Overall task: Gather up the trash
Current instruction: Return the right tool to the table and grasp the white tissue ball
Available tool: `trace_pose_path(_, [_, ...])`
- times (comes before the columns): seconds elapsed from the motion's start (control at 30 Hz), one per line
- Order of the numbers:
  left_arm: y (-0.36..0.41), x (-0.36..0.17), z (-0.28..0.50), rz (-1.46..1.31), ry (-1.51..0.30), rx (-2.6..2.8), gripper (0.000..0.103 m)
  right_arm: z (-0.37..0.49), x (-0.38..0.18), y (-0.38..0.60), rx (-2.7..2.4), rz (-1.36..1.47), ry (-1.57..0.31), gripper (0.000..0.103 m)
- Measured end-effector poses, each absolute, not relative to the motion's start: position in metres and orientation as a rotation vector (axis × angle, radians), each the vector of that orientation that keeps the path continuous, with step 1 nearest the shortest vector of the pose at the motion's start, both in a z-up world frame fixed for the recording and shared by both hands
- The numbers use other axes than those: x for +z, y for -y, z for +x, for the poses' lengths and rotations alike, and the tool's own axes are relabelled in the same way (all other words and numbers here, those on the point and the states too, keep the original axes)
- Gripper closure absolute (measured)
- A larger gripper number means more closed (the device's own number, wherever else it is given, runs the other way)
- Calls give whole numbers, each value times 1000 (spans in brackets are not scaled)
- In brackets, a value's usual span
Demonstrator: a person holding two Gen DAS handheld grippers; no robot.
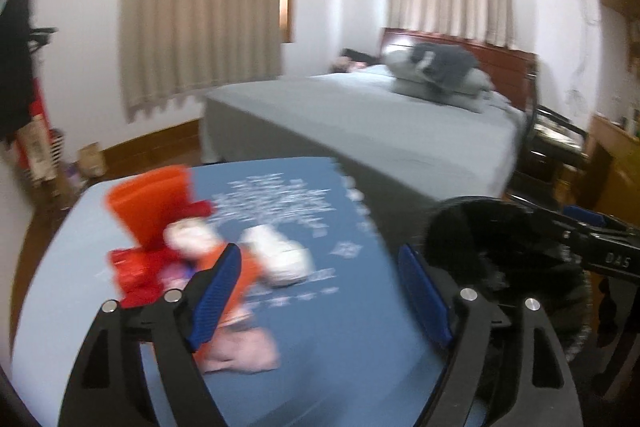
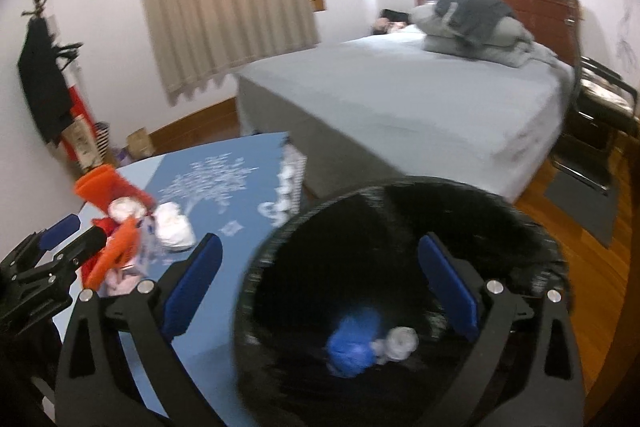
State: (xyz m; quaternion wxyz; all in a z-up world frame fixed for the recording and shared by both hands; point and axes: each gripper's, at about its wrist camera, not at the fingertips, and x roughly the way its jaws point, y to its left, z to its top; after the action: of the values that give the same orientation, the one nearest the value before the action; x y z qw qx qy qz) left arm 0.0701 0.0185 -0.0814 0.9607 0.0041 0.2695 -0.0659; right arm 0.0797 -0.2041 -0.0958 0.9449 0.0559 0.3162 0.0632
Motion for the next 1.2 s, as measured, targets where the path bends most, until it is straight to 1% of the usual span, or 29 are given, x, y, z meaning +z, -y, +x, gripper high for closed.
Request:
trace_pose_path(0.3, [-102, -105, 68, -13, -592, 75, 24, 107, -105, 127, 261, 67, -662, 7])
trace_pose_path(0.5, [-124, -127, 69, -17, -636, 116, 24, 121, -128, 85, 302, 10, -703, 7])
trace_pose_path(0.73, [-131, -142, 74, -31, -662, 124, 27, 150, -150, 51, 339, -22, -732, 8])
trace_pose_path(0.8, [-131, -143, 77, -31, -660, 124, 28, 159, -155, 43, 353, -30, -739, 12])
trace_pose_path(0.83, [-131, -143, 77, -31, -659, 125, 28, 162, -158, 40, 357, -37, -743, 17])
trace_pose_path(0.9, [-132, -143, 80, -36, -660, 126, 28, 172, -165, 33, 372, -41, -768, 21])
trace_pose_path(1.2, [-130, -153, 91, -41, -680, 123, 28, 195, -185, 19, 406, -49, -836, 27])
